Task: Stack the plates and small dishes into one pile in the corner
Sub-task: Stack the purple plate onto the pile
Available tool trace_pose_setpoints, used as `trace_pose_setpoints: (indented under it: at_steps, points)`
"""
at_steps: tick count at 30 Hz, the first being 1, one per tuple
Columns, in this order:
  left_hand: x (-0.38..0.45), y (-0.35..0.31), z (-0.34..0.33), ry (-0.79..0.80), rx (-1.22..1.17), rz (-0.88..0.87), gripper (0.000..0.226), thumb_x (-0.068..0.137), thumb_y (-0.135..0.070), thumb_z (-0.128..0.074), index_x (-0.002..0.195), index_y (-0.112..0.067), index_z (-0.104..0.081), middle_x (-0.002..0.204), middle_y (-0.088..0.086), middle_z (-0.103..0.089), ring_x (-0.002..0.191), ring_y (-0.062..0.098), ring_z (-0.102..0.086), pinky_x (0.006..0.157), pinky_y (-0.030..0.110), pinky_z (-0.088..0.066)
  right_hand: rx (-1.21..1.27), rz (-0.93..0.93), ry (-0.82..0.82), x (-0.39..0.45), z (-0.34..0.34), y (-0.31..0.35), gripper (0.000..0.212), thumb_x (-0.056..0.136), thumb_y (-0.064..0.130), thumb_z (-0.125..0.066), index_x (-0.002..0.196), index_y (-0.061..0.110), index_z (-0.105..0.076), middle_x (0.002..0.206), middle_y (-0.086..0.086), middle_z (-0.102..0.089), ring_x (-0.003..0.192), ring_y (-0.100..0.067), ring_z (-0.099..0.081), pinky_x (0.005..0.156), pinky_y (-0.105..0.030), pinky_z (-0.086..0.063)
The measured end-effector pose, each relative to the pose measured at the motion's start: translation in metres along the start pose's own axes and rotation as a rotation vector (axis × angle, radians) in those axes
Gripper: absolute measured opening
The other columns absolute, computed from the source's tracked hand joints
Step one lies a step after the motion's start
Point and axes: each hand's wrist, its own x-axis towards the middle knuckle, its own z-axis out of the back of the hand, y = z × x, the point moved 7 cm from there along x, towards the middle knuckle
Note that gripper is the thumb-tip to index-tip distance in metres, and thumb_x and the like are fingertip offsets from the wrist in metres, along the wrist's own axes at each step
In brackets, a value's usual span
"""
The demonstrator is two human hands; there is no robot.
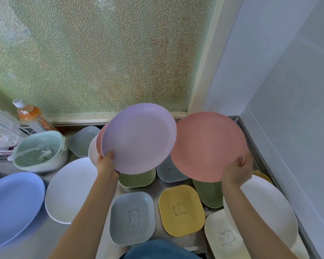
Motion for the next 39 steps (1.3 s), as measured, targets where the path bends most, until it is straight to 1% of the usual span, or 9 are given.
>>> trace_pose_setpoints:
  at_steps: [4, 8, 11, 14, 16, 20, 28, 36, 39]
  points:
    - [-0.013, 0.007, -0.017, 0.058, 0.100, -0.025, 0.035, 0.091, -0.011, -0.052, 0.126, -0.011, -0.053, 0.113, 0.008, -0.060, 0.093, 0.029, -0.053, 0.081, 0.037, -0.041, -0.035, 0.048, 0.166, -0.027, -0.028, -0.001, 0.022, 0.099, 0.016, -0.036, 0.105, 0.016, -0.058, 0.094, 0.001, -0.055, 0.084, -0.015, -0.049, 0.076, -0.036, -0.044]
    - [-0.030, 0.004, -0.038, 0.198, 0.276, -0.120, 0.018, 0.090, -0.013, -0.045, 0.077, -0.022, -0.053, 0.080, 0.005, -0.051, 0.077, 0.023, -0.044, 0.062, 0.032, -0.036, -0.050, 0.060, 0.271, -0.044, -0.047, -0.013, 0.031, 0.099, 0.034, -0.036, 0.112, 0.019, -0.060, 0.100, 0.003, -0.064, 0.089, -0.013, -0.057, 0.080, -0.032, -0.047]
    - [-0.041, 0.003, -0.050, 0.313, 0.309, -0.149, 0.017, 0.095, -0.015, -0.040, 0.095, -0.024, -0.055, 0.088, 0.000, -0.059, 0.079, 0.023, -0.053, 0.067, 0.030, -0.044, -0.005, -0.064, 0.316, -0.053, -0.050, -0.025, 0.035, 0.097, 0.043, -0.038, 0.113, 0.023, -0.061, 0.102, 0.003, -0.066, 0.090, -0.014, -0.060, 0.077, -0.031, -0.052]
    - [-0.040, 0.010, -0.055, 0.420, 0.338, -0.135, 0.032, 0.097, -0.023, -0.039, 0.126, -0.034, -0.051, 0.113, -0.009, -0.062, 0.102, 0.018, -0.058, 0.085, 0.039, -0.052, 0.167, -0.216, 0.430, -0.058, -0.051, -0.027, 0.043, 0.097, 0.049, -0.031, 0.090, 0.021, -0.062, 0.078, 0.004, -0.066, 0.070, -0.013, -0.059, 0.058, -0.024, -0.046]
    - [-0.039, 0.014, -0.056, 0.450, 0.411, -0.194, 0.036, 0.098, -0.030, -0.037, 0.132, -0.034, -0.048, 0.125, -0.005, -0.058, 0.114, 0.022, -0.055, 0.095, 0.043, -0.048, 0.250, -0.283, 0.567, -0.062, -0.056, -0.023, 0.048, 0.097, 0.052, -0.027, 0.083, 0.022, -0.063, 0.074, 0.003, -0.066, 0.068, -0.013, -0.061, 0.058, -0.027, -0.047]
    - [-0.042, 0.020, -0.050, 0.392, 0.354, -0.184, 0.032, 0.100, -0.032, -0.031, 0.124, -0.030, -0.053, 0.121, -0.002, -0.059, 0.111, 0.023, -0.054, 0.090, 0.041, -0.048, 0.093, -0.250, 0.680, -0.057, -0.060, -0.021, 0.024, 0.093, 0.019, -0.047, 0.113, 0.016, -0.059, 0.100, 0.000, -0.065, 0.092, -0.021, -0.060, 0.082, -0.044, -0.054]
    - [-0.039, 0.022, -0.044, 0.416, 0.399, -0.137, 0.030, 0.096, -0.036, -0.041, 0.120, -0.041, -0.058, 0.120, -0.010, -0.063, 0.111, 0.022, -0.058, 0.093, 0.046, -0.050, 0.113, -0.353, 0.817, -0.054, -0.060, -0.036, 0.053, 0.082, 0.000, -0.064, 0.128, 0.015, -0.045, 0.112, -0.005, -0.058, 0.100, -0.029, -0.059, 0.085, -0.052, -0.053]
    - [-0.043, 0.027, -0.044, 0.405, 0.367, -0.127, 0.032, 0.098, -0.037, -0.040, 0.125, -0.038, -0.056, 0.123, -0.008, -0.061, 0.114, 0.024, -0.055, 0.095, 0.047, -0.049, 0.017, -0.268, 0.808, -0.051, -0.060, -0.037, 0.034, 0.090, 0.010, -0.052, 0.122, 0.021, -0.047, 0.115, -0.003, -0.059, 0.101, -0.025, -0.058, 0.087, -0.049, -0.052]
    - [-0.041, 0.031, -0.043, 0.394, 0.316, -0.070, 0.029, 0.096, -0.034, -0.046, 0.121, -0.036, -0.060, 0.117, -0.007, -0.066, 0.105, 0.022, -0.061, 0.077, 0.038, -0.055, -0.060, -0.278, 0.773, -0.051, -0.061, -0.035, 0.020, 0.098, 0.032, -0.037, 0.109, 0.023, -0.051, 0.100, 0.000, -0.060, 0.088, -0.018, -0.057, 0.077, -0.038, -0.052]
